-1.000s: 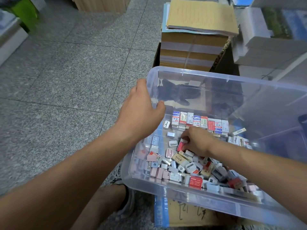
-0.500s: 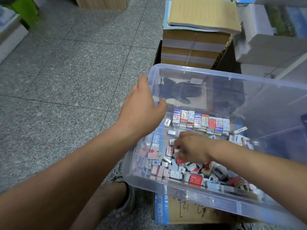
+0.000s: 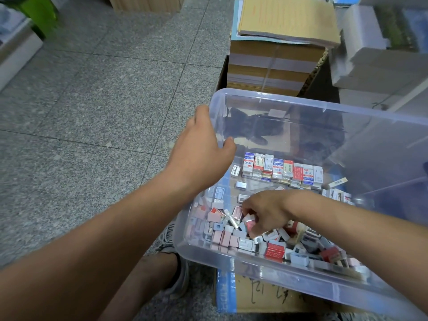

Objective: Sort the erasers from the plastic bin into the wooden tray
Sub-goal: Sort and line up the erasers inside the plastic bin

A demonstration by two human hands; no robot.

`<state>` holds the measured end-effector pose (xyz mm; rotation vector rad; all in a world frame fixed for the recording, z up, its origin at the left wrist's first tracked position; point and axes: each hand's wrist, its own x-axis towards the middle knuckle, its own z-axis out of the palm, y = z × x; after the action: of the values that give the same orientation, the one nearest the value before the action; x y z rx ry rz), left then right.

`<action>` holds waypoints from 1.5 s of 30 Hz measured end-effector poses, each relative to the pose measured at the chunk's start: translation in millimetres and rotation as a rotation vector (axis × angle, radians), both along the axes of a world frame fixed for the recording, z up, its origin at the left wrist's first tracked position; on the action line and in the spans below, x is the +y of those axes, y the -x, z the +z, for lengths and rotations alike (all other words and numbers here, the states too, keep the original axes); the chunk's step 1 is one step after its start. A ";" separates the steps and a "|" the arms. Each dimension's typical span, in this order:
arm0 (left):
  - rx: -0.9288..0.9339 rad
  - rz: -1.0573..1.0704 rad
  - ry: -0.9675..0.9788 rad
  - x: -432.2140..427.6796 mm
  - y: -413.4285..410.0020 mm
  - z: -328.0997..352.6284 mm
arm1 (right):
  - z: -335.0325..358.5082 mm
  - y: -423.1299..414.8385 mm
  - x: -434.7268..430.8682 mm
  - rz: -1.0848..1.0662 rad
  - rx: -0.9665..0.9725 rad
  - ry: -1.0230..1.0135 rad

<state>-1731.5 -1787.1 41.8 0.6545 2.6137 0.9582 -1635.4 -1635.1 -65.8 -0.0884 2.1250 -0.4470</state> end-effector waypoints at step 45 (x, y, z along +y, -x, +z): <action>-1.106 -0.294 -0.426 19.8 -76.8 -5.8 | 106.0 -87.4 14.2 -1.448 0.406 0.701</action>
<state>-1654.8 -1767.3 36.0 0.3887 1.3313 1.2856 -1547.9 -1620.9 40.2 1.0944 1.9574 -2.1153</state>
